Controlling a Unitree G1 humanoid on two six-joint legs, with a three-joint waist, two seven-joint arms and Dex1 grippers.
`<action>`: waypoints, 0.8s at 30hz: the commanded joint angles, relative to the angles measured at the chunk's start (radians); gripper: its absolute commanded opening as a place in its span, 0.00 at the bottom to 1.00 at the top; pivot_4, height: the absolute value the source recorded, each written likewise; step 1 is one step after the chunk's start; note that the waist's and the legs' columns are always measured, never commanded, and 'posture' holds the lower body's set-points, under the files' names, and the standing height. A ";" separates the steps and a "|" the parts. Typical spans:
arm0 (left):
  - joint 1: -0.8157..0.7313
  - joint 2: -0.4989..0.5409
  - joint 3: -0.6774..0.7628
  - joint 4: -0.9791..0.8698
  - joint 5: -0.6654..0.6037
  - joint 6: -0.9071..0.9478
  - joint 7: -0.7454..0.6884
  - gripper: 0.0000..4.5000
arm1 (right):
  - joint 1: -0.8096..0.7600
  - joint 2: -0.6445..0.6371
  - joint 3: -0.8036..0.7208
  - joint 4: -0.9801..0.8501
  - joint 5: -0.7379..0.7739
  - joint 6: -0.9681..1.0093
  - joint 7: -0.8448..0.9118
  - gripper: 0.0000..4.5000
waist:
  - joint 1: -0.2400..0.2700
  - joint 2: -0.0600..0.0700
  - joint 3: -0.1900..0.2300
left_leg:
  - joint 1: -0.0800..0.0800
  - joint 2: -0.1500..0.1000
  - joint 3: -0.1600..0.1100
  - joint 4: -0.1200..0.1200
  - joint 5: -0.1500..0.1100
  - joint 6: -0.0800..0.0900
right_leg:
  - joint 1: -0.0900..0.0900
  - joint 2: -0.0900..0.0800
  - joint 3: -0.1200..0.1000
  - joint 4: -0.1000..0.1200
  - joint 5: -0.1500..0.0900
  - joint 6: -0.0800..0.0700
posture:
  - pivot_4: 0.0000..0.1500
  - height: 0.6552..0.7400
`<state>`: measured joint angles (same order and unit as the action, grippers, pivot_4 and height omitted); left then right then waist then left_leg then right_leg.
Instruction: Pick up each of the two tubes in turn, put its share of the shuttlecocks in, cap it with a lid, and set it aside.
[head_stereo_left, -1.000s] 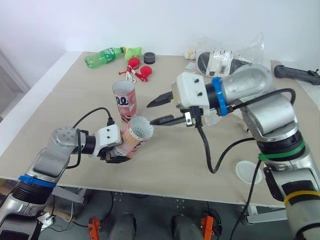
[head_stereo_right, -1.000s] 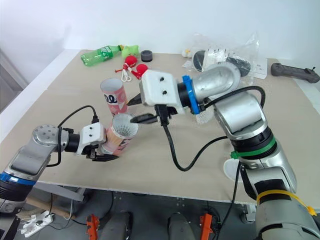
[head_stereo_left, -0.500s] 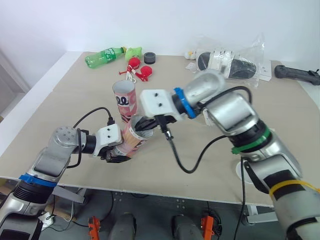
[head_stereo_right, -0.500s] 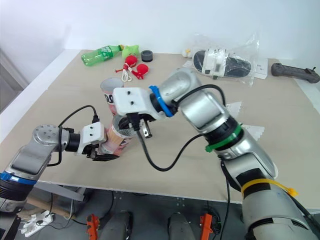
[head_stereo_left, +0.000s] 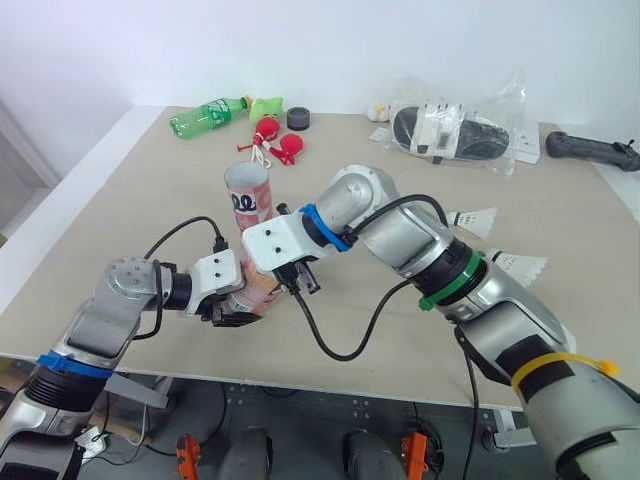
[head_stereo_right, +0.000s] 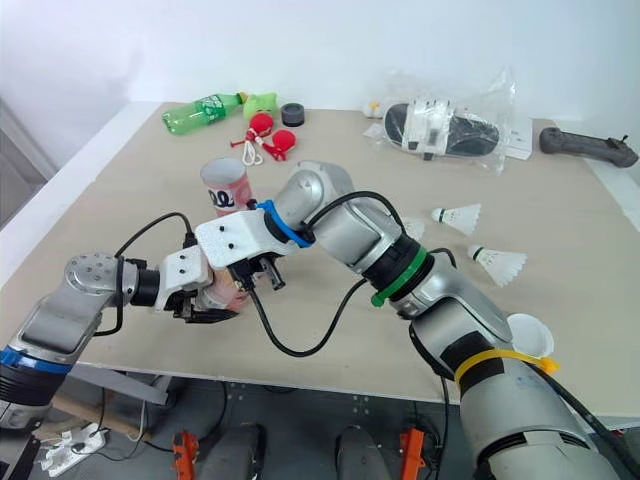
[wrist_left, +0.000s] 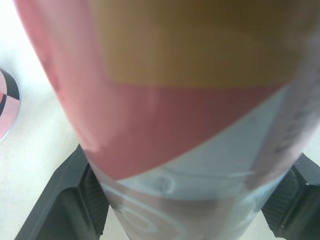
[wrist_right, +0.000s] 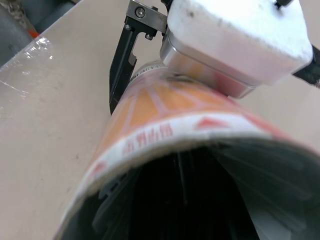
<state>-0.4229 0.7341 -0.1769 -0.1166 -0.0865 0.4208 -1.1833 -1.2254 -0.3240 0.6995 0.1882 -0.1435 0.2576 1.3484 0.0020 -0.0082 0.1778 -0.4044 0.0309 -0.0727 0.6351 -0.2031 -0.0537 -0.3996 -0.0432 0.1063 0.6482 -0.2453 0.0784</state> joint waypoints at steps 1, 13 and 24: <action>0.025 -0.028 -0.082 -0.014 0.006 0.006 -0.003 0.72 | 0.009 0.036 0.027 0.025 -0.035 -0.020 0.000 0.01 | -0.003 0.001 -0.004 | 0.000 0.000 0.000 0.000 0.000 0.000 | 0.000 0.001 0.000 0.000 0.000 0.000 | 1.00 1.00; 0.029 -0.033 -0.081 -0.005 0.009 0.001 -0.006 0.72 | -0.029 -0.041 -0.204 -0.141 0.134 0.128 0.074 0.01 | 0.001 0.002 -0.005 | -0.004 0.000 0.000 0.000 0.000 0.000 | 0.000 0.000 0.000 0.000 0.000 0.000 | 1.00 1.00; 0.025 -0.031 -0.079 0.008 0.005 -0.005 -0.021 0.72 | -0.014 -0.173 -0.334 -0.255 0.253 0.295 0.060 0.98 | 0.003 0.002 -0.005 | -0.004 -0.001 0.000 -0.001 0.000 0.000 | 0.000 -0.001 0.000 0.000 -0.002 0.000 | 1.00 1.00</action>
<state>-0.4195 0.7267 -0.1770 -0.1243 -0.0795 0.4135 -1.1878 -1.2246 -0.4981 0.3888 -0.0235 0.0911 0.5390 1.4226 0.0048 -0.0064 0.1725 -0.4080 0.0301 -0.0730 0.6335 -0.2027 -0.0540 -0.4002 -0.0438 0.1066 0.6483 -0.2471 0.0781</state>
